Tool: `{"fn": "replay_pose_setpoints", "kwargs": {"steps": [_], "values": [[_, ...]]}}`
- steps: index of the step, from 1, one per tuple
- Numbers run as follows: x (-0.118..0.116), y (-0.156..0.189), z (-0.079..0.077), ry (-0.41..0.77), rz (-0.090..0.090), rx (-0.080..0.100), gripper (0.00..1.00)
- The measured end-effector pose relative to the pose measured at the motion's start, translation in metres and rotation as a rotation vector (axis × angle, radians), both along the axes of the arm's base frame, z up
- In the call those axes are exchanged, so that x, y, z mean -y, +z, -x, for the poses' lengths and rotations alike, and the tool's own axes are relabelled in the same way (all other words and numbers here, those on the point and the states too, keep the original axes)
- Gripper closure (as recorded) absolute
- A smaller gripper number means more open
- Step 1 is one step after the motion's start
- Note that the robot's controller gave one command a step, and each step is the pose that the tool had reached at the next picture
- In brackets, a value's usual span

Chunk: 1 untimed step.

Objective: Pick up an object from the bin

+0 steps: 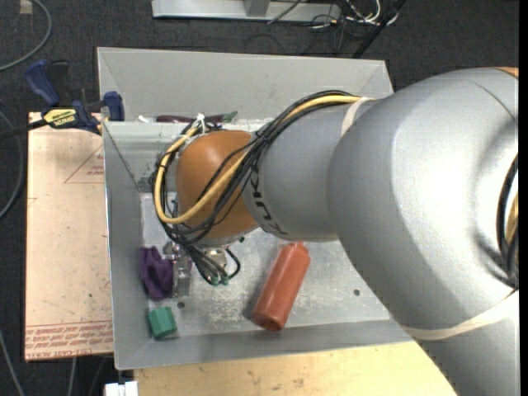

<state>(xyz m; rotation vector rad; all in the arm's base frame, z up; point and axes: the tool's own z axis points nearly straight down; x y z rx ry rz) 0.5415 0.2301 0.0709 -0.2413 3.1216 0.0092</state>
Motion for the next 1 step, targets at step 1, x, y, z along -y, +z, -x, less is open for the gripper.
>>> {"fn": "replay_pose_setpoints", "kwargs": {"steps": [1], "values": [[0.0000, 0.1120, -0.0015, -0.045, -0.003, 0.002, 1.00]]}}
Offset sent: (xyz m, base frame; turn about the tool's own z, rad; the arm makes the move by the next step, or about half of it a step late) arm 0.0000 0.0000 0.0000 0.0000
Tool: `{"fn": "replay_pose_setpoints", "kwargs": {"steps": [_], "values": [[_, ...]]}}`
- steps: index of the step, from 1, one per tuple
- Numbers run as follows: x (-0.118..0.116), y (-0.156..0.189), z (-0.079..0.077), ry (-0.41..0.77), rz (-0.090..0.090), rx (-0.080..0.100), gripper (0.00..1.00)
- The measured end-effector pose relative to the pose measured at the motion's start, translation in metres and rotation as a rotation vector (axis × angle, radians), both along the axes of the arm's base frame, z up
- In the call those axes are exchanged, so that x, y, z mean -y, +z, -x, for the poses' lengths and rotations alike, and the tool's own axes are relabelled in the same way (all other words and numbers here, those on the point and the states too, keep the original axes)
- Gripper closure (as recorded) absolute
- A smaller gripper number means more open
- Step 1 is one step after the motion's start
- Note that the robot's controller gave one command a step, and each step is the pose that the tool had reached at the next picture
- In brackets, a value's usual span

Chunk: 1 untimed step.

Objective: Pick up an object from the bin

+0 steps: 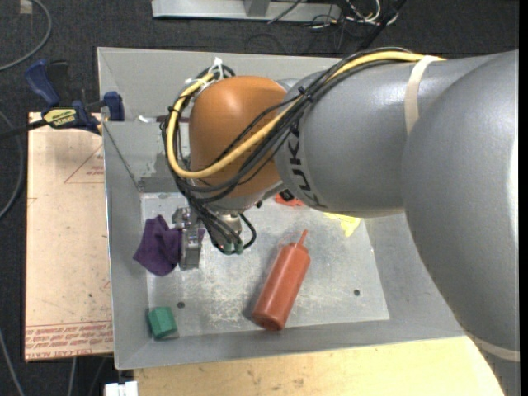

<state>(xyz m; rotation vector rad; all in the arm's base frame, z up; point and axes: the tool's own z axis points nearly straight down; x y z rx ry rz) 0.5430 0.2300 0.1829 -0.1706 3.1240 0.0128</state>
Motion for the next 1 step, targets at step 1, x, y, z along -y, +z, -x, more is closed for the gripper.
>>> {"fn": "replay_pose_setpoints", "kwargs": {"steps": [1], "values": [[0.0000, 0.0000, 0.0000, 0.000, 0.000, 0.000, 1.00]]}}
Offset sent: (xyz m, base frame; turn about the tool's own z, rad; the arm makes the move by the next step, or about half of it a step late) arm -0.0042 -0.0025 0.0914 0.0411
